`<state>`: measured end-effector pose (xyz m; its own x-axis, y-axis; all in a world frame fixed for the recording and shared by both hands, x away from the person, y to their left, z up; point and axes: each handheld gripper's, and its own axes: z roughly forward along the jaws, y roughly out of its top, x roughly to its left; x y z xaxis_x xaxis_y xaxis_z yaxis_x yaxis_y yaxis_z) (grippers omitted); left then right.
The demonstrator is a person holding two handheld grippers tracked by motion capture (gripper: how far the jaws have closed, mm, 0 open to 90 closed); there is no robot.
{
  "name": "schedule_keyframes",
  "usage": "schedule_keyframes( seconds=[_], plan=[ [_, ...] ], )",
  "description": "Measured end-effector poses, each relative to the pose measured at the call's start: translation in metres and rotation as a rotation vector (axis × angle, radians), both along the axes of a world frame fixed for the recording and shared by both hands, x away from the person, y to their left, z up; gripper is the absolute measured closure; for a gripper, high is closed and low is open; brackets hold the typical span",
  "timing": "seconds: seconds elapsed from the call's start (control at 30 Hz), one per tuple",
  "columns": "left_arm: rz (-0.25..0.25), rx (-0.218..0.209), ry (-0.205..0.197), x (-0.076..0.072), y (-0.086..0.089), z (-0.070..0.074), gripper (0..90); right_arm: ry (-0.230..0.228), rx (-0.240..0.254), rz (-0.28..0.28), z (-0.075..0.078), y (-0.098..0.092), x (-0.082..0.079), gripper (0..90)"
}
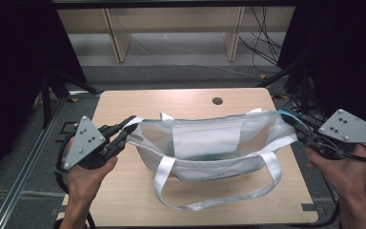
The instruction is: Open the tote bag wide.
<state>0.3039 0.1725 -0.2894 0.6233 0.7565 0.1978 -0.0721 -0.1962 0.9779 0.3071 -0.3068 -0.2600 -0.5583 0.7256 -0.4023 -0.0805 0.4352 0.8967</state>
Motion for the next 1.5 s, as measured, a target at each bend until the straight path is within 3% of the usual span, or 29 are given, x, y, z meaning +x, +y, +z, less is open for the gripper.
schedule_keyframes(
  seconds=[0.03, 0.1, 0.17, 0.23, 0.27, 0.3, 0.4, 0.43, 0.53, 0.6, 0.7, 0.9, 0.97, 1.03, 1.17, 1.27, 1.37, 1.43, 1.5],
  plan=[
    [-0.002, -0.027, 0.016, 0.006, 0.001, -0.004, 86.7, 0.017, -0.006, -0.001, -0.002, 0.001, 0.003, 87.9],
    [0.003, -0.038, 0.031, 0.015, 0.002, -0.006, 86.7, 0.024, 0.009, -0.008, -0.005, 0.002, 0.011, 87.8],
    [0.009, -0.019, 0.027, 0.019, 0.002, -0.007, 86.5, 0.037, 0.018, -0.013, -0.006, 0.003, 0.018, 87.9],
    [0.02, 0.009, 0.025, 0.02, 0.001, -0.011, 86.5, 0.018, -0.017, -0.042, -0.007, 0.006, 0.027, 87.9],
    [0.022, 0.027, 0.027, 0.02, 0.001, -0.013, 86.4, 0.041, -0.012, -0.053, -0.009, 0.008, 0.029, 87.8],
    [0.022, 0.043, 0.029, 0.02, 0.001, -0.015, 86.4, 0.033, -0.033, -0.042, -0.01, 0.008, 0.034, 87.8],
    [0.028, 0.104, 0.059, 0.02, 0.0, -0.033, 86.3, 0.064, -0.041, -0.054, -0.02, 0.01, 0.04, 87.8],
    [0.025, 0.115, 0.071, 0.02, -0.001, -0.039, 86.2, 0.064, -0.068, -0.059, -0.026, 0.011, 0.041, 87.8],
    [0.019, 0.121, 0.126, 0.024, -0.003, -0.058, 85.9, 0.076, -0.086, -0.07, -0.037, 0.012, 0.041, 87.9],
    [0.024, 0.139, 0.143, 0.027, -0.005, -0.068, 85.8, 0.086, -0.089, -0.069, -0.043, 0.013, 0.042, 87.8],
    [0.02, 0.152, 0.16, 0.032, -0.006, -0.077, 85.5, 0.094, -0.105, -0.079, -0.052, 0.015, 0.043, 87.8],
    [0.034, 0.183, 0.178, 0.04, -0.012, -0.093, 85.2, 0.143, -0.077, -0.09, -0.076, 0.012, 0.046, 87.8],
    [0.03, 0.189, 0.183, 0.043, -0.015, -0.097, 84.7, 0.148, -0.112, -0.095, -0.082, 0.012, 0.05, 87.8],
    [0.021, 0.188, 0.197, 0.048, -0.019, -0.102, 84.0, 0.168, -0.112, -0.098, -0.088, 0.013, 0.055, 87.7],
    [0.032, 0.185, 0.237, 0.059, -0.026, -0.108, 83.7, 0.206, -0.055, -0.095, -0.095, 0.014, 0.067, 87.1],
    [0.042, 0.185, 0.266, 0.074, -0.029, -0.116, 83.4, 0.211, -0.043, -0.092, -0.098, 0.017, 0.076, 86.3],
    [0.062, 0.155, 0.304, 0.089, -0.026, -0.124, 83.3, 0.225, -0.002, -0.092, -0.096, 0.019, 0.082, 75.2],
    [0.063, 0.149, 0.297, 0.097, -0.022, -0.127, 83.3, 0.23, 0.06, -0.114, -0.091, 0.017, 0.084, 68.5],
    [0.052, 0.102, 0.316, 0.102, -0.018, -0.13, 83.5, 0.245, 0.085, -0.106, -0.084, 0.015, 0.083, 62.5]
  ],
)
